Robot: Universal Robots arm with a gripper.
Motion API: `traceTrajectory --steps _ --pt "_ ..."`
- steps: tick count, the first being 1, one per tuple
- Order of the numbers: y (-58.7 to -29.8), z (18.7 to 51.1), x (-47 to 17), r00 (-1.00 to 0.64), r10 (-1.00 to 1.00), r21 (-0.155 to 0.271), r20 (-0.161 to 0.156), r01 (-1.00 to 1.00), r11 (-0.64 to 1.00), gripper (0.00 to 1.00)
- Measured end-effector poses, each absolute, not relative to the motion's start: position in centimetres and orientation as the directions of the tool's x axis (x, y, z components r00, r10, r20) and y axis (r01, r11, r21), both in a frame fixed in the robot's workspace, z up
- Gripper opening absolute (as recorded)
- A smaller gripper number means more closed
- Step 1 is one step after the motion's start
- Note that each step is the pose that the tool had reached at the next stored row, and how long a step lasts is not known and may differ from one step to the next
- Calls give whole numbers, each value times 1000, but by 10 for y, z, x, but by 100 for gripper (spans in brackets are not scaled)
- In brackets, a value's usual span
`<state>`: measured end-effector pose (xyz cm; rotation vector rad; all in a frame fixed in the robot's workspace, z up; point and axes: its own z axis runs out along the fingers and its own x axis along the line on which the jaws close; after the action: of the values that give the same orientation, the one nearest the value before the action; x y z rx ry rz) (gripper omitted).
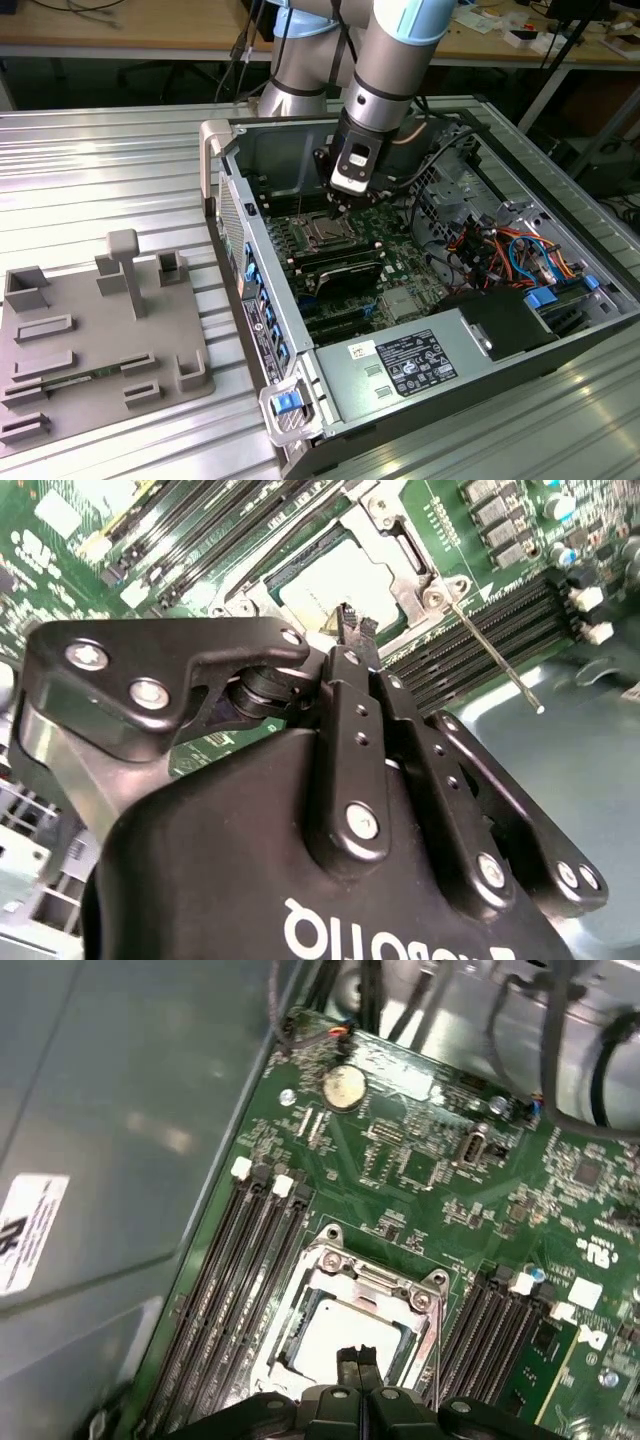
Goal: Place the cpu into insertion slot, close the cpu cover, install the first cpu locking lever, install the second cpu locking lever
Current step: 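Install the first cpu locking lever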
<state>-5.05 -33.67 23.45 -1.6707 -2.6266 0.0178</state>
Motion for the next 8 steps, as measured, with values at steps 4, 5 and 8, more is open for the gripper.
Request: traceTrajectory --steps 4,5,8 --pt "-337 234 -56 -453 891 -25 18 891 453 11" --pt "-337 234 -59 -457 889 -25 18 889 457 11" --pt "-337 234 -60 -463 886 -25 18 886 463 11"
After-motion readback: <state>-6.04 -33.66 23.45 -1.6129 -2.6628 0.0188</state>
